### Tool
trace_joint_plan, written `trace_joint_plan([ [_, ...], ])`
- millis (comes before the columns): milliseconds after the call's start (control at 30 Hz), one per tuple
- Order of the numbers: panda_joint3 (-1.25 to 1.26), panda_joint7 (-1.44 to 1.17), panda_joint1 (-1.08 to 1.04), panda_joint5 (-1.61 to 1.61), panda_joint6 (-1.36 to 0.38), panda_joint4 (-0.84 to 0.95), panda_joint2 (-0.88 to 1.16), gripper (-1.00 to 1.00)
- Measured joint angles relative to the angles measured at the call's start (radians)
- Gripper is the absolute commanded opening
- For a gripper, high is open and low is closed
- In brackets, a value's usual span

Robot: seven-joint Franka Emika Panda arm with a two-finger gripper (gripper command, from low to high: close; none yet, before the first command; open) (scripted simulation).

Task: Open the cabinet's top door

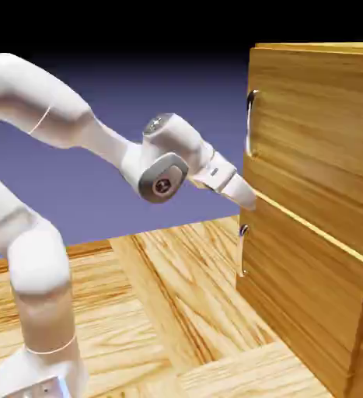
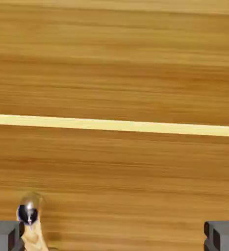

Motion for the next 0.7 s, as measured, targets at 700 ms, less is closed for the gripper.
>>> trace_joint_plan([
  [700, 0.426, -0.348, -0.487, 0.913, -0.253, 0.092, -0.470, 1.00],
])
